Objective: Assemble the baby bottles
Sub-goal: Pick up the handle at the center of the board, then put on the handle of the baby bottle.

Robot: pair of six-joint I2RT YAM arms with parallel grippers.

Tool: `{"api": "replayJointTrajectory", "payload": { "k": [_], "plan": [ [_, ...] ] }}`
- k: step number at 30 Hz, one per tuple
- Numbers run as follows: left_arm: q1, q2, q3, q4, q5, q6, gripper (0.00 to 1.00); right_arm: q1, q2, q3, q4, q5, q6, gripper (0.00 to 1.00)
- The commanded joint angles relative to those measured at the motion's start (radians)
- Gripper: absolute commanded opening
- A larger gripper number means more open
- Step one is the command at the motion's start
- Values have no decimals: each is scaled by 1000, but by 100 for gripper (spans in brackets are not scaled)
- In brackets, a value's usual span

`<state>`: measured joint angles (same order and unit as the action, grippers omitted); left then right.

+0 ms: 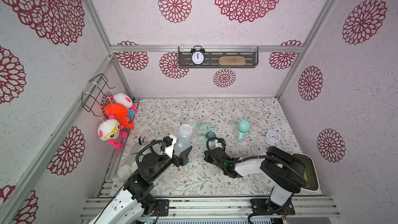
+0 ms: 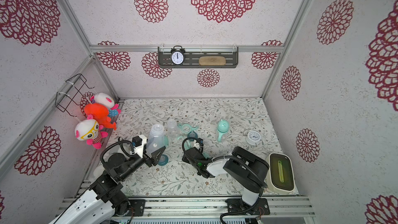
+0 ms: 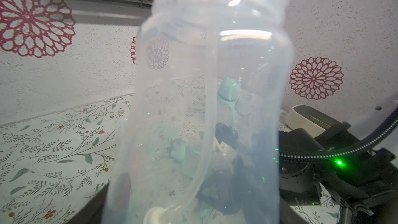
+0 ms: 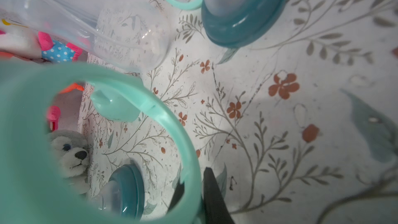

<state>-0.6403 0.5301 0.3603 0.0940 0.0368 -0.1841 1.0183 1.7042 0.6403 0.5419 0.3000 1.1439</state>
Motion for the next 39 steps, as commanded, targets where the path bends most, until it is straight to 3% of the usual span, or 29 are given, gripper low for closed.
{"api": "replayJointTrajectory", "payload": {
  "k": [1, 12, 21, 25, 32, 39],
  "plan": [
    [5, 2, 18, 58, 8, 3, 0, 15, -82, 42, -107, 86, -68, 8],
    [5, 53, 11, 93, 64, 0, 0, 23, -288, 114, -401, 232, -278, 2],
    [5, 121, -15, 188, 156, 4, 0, 23, -404, 335, -779, 343, -529, 0],
    [4, 167, -27, 255, 194, 6, 0, 25, -399, 480, -956, 401, -604, 0],
    [-13, 263, 1, 305, 229, 20, 0, 41, -388, 649, -1103, 483, -699, 0],
    [-27, 334, 23, 358, 227, 20, 0, 117, -288, 828, -1261, 626, -753, 0]
  ]
}}
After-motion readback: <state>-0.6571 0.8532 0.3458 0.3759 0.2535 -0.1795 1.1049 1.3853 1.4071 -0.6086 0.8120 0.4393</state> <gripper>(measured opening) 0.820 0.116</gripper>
